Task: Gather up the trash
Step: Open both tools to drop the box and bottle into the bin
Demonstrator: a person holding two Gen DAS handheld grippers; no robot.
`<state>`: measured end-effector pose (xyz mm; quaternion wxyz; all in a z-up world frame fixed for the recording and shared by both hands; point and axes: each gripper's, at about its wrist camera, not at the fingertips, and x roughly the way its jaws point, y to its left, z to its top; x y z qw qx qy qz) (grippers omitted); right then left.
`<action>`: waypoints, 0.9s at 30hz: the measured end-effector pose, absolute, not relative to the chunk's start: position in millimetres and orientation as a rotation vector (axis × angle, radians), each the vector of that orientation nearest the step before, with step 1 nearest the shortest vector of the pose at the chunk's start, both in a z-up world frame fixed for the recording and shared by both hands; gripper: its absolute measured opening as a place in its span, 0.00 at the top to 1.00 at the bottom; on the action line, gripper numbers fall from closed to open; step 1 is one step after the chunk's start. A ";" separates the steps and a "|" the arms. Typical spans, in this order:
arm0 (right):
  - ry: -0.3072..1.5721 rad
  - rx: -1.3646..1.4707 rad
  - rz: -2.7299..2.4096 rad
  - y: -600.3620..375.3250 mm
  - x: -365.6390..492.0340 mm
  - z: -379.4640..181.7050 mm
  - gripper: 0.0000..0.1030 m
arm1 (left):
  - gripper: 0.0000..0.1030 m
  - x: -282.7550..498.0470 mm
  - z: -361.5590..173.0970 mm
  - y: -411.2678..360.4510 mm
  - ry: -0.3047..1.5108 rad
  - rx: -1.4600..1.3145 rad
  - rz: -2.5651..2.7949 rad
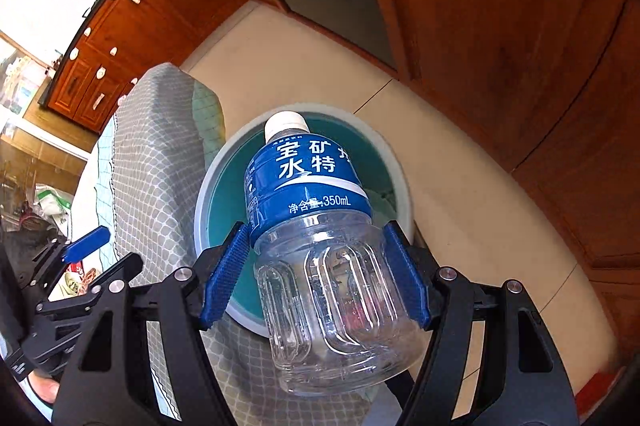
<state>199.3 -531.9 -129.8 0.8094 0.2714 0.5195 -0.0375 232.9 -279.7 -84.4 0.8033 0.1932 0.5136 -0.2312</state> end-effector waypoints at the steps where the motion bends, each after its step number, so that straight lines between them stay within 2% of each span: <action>1: 1.123 0.574 -0.076 -529.0 203.4 -133.2 0.36 | 0.25 233.2 -82.3 -273.6 1.100 0.398 -0.493; 5: 1.176 0.569 -0.076 -519.4 216.3 -148.8 0.35 | 0.14 227.7 -71.2 -256.2 1.077 0.366 -0.478; 7: 1.181 0.582 -0.087 -518.2 217.3 -151.3 0.24 | 0.10 224.4 -65.2 -250.6 1.072 0.353 -0.477; 8: 1.179 0.585 -0.091 -518.0 216.3 -151.2 0.24 | 0.09 224.1 -64.9 -247.9 1.069 0.347 -0.480; 16: 1.182 0.519 -0.137 -508.3 201.3 -133.8 0.16 | 0.08 212.6 -58.3 -231.5 1.066 0.316 -0.493; 27: 1.186 0.485 -0.164 -489.4 178.3 -110.0 0.15 | 0.07 183.6 -42.4 -195.6 1.038 0.288 -0.486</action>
